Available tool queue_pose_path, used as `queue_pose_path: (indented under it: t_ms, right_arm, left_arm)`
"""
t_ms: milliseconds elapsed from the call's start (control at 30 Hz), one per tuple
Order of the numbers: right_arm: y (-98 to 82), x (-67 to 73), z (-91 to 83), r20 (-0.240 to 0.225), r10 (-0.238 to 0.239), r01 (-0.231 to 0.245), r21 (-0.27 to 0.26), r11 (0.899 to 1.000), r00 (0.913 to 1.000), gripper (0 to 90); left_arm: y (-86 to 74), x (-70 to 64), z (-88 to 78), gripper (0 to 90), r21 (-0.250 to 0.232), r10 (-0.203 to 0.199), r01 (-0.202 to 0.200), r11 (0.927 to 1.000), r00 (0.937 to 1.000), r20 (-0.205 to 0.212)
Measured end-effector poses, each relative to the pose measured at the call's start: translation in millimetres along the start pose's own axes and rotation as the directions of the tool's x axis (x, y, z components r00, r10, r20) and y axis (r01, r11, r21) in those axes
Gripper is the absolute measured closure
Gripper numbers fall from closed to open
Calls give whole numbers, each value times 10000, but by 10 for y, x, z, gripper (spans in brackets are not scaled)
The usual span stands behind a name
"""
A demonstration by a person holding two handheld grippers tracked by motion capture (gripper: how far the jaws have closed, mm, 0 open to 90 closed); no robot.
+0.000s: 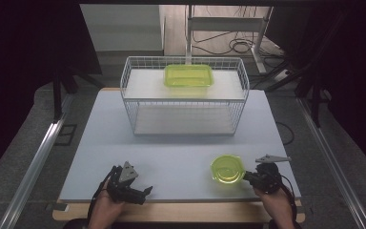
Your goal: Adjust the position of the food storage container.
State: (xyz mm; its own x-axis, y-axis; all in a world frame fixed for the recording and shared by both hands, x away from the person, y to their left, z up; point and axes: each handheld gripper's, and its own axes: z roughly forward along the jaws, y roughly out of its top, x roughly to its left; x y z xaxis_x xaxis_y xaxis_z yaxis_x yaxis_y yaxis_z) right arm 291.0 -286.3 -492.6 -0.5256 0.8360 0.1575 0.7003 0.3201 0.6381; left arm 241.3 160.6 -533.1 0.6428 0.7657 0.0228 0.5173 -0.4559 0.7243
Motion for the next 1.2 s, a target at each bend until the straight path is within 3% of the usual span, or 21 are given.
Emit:
queue_pose_path:
  t_ms: [100, 467, 933, 1067, 1200]
  right_arm:
    - [15, 27, 70, -58, -133, 134, 156, 9998, 9999, 872]
    - [171, 193, 344, -953, -291, 314, 220, 9993, 9950, 867]
    - [388, 460, 706, -1932, -829, 925, 415, 9948, 9776, 867]
    - [434, 471, 755, -1868, -1064, 1149, 355, 9927, 9766, 860]
    - [425, 387, 679, -1499, -1216, 1252, 145, 9920, 9812, 851]
  left_arm:
    - [1, -4, 3, 7, 23, 30, -30, 10000, 10000, -4]
    - [1, -9, 9, 7, 62, 49, -49, 10000, 10000, -20]
    - [0, -11, 9, 8, 138, 119, -119, 9998, 9999, -23]
    - [1, -13, 4, 8, 132, 136, -135, 9998, 9999, -27]
    - [2, -12, 4, 8, 90, 89, -89, 9999, 10000, 0]
